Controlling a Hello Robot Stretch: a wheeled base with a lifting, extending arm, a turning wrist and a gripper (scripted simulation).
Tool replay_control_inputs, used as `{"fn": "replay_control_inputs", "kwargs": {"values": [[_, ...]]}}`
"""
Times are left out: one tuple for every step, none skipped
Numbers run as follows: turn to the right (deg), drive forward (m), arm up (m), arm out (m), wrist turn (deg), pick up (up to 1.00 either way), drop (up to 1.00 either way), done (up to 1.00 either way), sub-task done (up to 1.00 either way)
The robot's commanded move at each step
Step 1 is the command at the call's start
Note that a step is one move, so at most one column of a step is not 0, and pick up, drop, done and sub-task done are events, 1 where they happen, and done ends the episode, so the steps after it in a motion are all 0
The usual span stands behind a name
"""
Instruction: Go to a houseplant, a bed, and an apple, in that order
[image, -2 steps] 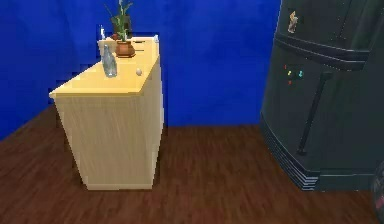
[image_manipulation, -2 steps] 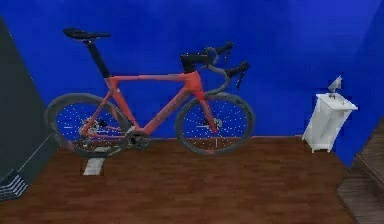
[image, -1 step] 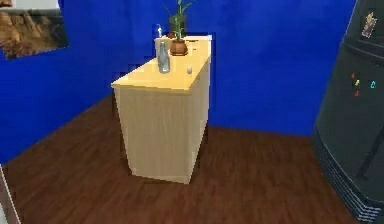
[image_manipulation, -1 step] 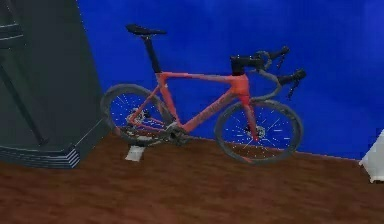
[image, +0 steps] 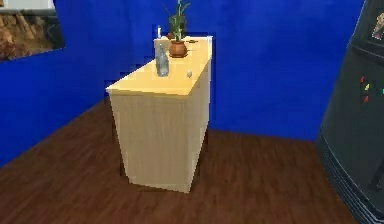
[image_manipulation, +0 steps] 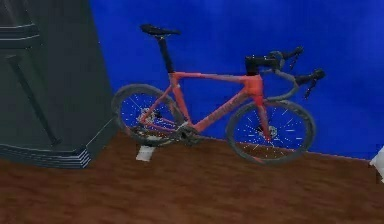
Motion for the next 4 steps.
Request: {"fn": "replay_control_inputs", "kwargs": {"values": [[-18.0,0.00,0.00,0.00,0.0,0.00,0.00,0.00,0.00],[0.0,1.00,0.00,0.00,0.0,0.00,0.00,0.00,0.00],[-45.0,0.00,0.00,0.00,0.0,0.00,0.00,0.00,0.00],[-12.0,0.00,0.00,0.00,0.0,0.00,0.00,0.00,0.00]]}}
